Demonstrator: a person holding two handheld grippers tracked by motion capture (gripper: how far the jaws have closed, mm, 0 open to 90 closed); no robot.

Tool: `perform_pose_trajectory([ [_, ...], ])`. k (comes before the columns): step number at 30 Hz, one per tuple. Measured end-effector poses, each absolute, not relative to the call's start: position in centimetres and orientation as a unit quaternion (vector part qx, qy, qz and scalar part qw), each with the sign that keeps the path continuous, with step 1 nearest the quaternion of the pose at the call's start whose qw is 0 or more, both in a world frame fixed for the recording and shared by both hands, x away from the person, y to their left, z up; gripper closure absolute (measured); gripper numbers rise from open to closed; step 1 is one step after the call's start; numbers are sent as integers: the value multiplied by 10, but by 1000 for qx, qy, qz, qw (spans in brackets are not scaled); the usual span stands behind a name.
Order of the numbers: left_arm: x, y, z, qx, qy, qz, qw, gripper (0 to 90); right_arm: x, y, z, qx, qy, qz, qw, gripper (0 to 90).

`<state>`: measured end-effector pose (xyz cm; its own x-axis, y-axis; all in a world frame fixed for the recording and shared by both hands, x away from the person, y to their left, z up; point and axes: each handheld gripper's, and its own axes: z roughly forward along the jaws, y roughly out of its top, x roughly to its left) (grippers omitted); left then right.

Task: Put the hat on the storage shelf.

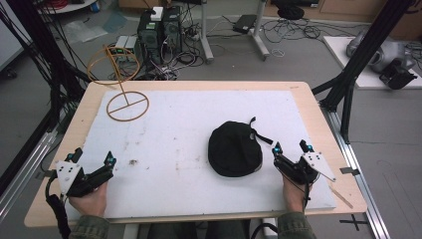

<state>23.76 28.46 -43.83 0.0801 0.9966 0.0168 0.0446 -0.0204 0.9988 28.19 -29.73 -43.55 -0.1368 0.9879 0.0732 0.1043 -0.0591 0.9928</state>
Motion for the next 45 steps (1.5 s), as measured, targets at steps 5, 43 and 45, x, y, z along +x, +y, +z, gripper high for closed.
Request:
perform_pose_trajectory([
  [5, 238, 284, -438, 537, 488, 471, 501, 78, 283, -298, -436, 504, 542, 525, 420, 130],
  [43, 241, 294, -437, 526, 499, 476, 497, 78, 286, -263, -422, 466, 600, 559, 333, 140],
  [45, 241, 295, -437, 525, 501, 474, 498, 78, 287, -261, -421, 463, 604, 558, 331, 140],
])
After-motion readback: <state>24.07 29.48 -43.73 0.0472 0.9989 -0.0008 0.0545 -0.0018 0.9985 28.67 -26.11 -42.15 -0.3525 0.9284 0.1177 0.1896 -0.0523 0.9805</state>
